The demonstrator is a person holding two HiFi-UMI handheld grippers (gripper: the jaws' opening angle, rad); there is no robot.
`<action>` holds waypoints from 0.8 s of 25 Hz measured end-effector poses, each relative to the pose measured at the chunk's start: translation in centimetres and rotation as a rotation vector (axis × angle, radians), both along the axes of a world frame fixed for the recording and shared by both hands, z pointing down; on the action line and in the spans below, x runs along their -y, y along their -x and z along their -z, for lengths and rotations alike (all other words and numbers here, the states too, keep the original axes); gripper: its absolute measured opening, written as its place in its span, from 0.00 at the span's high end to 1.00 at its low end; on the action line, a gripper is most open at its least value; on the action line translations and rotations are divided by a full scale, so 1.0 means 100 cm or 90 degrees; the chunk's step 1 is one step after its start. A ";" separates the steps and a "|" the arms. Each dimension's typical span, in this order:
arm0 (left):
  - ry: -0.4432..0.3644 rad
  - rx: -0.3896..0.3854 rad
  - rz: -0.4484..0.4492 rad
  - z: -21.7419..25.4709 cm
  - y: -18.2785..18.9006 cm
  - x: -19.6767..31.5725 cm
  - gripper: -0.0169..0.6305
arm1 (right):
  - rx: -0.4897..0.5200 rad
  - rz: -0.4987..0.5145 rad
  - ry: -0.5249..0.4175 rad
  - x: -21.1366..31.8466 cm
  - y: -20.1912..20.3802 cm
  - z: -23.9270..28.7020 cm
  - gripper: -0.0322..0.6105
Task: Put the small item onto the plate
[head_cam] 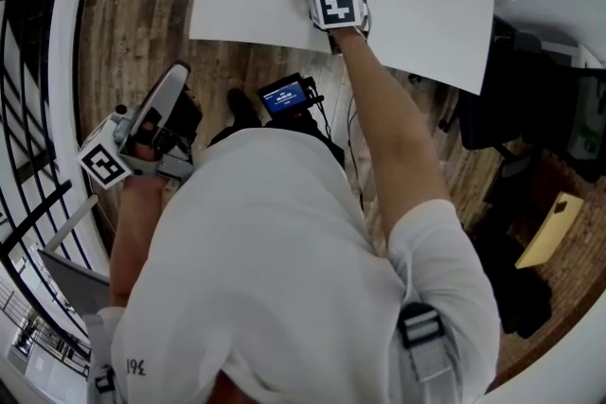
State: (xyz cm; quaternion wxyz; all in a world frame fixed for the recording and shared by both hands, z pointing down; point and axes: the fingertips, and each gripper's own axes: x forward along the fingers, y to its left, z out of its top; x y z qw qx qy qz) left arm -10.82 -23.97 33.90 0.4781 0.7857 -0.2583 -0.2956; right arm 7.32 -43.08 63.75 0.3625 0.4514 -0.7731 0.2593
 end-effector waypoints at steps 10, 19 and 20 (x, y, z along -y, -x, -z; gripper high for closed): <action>0.007 0.009 0.000 -0.003 0.000 0.000 0.96 | -0.044 0.014 -0.022 0.029 0.000 0.007 0.46; 0.015 0.011 0.007 -0.006 0.004 0.001 0.96 | -0.067 -0.003 -0.001 0.026 -0.008 -0.007 0.46; 0.014 0.011 0.005 -0.005 0.003 0.001 0.96 | -0.066 0.004 -0.008 0.028 -0.006 -0.005 0.46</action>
